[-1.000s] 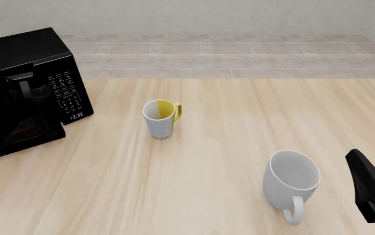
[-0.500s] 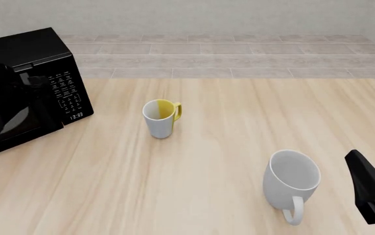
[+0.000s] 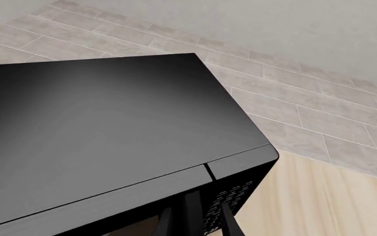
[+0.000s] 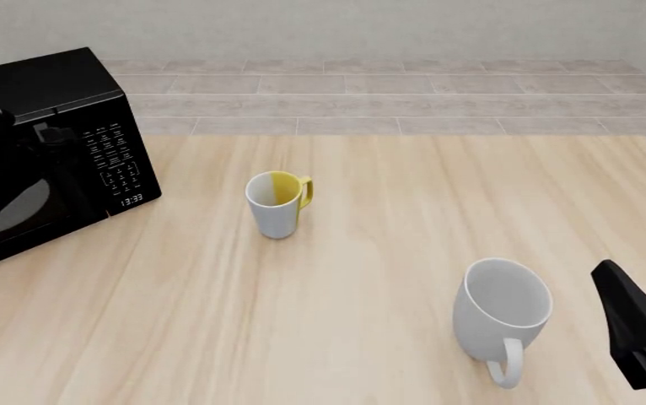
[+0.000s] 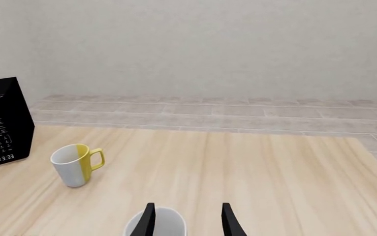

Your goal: Close the microwave.

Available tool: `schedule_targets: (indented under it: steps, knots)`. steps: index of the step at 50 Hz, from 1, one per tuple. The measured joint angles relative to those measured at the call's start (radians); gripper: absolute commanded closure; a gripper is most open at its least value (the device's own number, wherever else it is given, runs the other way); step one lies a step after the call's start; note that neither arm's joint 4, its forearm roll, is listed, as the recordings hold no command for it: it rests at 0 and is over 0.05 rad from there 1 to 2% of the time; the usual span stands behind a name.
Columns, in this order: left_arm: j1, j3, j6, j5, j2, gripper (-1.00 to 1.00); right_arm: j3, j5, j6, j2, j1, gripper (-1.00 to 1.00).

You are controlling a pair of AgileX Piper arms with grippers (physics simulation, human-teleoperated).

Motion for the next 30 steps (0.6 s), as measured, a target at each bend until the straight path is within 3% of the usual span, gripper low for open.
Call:
schedule_targets:
  steps: [7, 14, 30]
  knots:
    - [-0.004, 0.006, 0.004, -0.013, 0.0, -1.0, 0.0, -0.005, 0.002, 0.009, 0.002, -1.0]
    - [-0.008, 0.055, 0.06, -0.036, -0.047, -1.0, 0.0, -0.009, 0.002, 0.015, 0.001, -1.0]
    - [-0.061, 0.328, 0.161, -0.035, -0.429, -1.0, 0.0, -0.004, 0.005, 0.013, -0.002, -1.0]
